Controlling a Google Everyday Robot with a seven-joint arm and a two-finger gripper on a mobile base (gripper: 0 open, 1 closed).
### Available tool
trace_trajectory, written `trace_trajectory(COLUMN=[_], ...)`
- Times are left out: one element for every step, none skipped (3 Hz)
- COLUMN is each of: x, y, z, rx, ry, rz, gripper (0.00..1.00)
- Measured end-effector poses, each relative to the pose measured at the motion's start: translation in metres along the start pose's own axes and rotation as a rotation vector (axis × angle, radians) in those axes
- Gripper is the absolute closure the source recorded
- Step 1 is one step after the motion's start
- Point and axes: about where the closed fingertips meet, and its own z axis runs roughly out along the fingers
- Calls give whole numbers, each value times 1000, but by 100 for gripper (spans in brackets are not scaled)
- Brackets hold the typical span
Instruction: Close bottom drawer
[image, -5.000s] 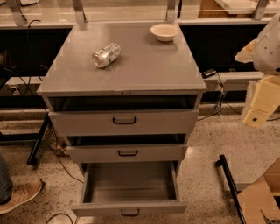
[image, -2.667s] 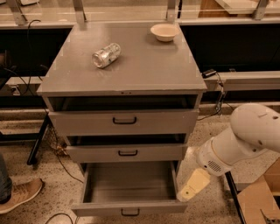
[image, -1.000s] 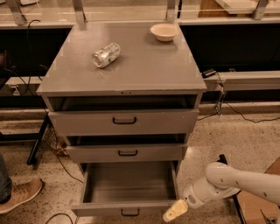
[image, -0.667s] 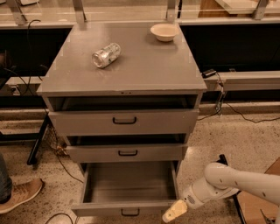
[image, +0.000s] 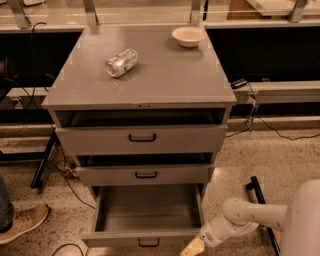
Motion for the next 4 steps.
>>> trace_trajectory(x=[1, -4, -23, -34], y=[-32, -60, -84, -90], z=[36, 60, 71, 73], rx=[13, 53, 94, 105], ry=[7, -36, -119, -164], rz=[2, 11, -11, -29], gripper=[53, 76, 98, 100])
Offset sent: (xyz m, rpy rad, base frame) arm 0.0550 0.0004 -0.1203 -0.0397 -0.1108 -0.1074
